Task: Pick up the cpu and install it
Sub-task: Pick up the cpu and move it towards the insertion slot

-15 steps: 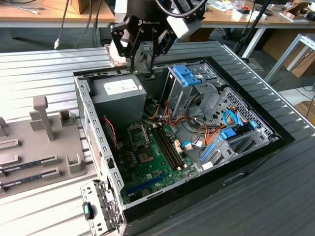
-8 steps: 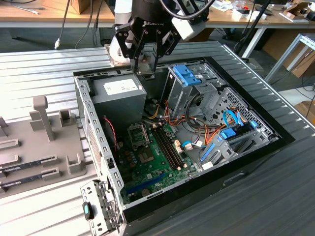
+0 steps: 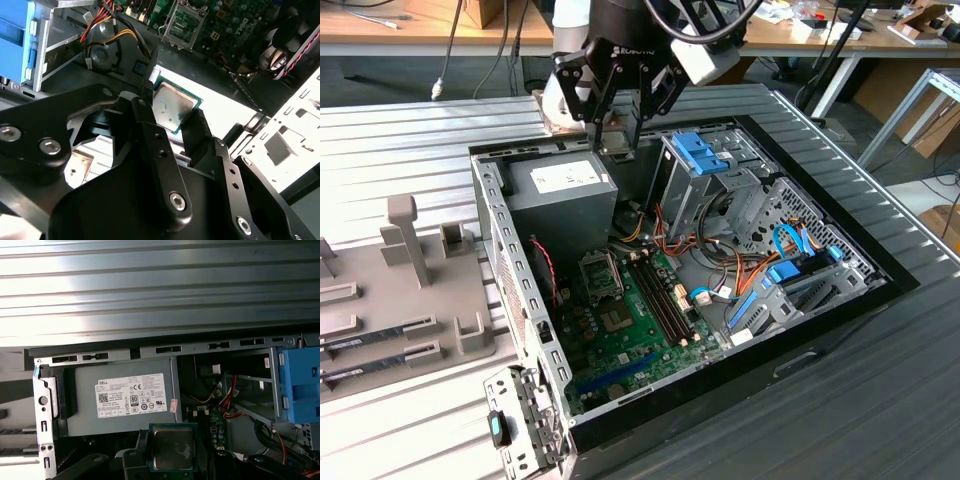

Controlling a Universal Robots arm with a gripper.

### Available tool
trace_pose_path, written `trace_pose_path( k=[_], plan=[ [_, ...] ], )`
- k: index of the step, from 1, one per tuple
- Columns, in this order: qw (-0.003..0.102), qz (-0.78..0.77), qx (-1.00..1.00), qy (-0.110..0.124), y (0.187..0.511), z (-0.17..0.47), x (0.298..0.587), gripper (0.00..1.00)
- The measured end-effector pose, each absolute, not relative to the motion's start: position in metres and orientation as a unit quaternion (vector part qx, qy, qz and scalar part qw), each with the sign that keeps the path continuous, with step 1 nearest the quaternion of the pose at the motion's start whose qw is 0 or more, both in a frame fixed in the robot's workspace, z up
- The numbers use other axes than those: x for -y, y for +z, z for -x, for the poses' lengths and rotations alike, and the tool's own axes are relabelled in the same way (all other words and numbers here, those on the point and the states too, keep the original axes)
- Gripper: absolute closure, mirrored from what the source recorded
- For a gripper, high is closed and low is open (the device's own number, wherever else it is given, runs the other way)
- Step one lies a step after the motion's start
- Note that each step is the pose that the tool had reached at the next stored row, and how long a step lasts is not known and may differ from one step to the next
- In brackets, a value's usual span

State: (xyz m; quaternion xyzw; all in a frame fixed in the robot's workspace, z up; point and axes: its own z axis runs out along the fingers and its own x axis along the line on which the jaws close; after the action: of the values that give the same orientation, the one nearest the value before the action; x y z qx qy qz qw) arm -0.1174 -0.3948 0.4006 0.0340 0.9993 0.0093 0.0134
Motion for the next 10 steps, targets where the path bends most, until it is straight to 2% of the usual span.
trace_pose_path(
  k=[10],
  plan=[
    [0.013, -0.034, -0.999, 0.009, 0.3998, 0.1173, 0.3964, 0.53]
  ],
)
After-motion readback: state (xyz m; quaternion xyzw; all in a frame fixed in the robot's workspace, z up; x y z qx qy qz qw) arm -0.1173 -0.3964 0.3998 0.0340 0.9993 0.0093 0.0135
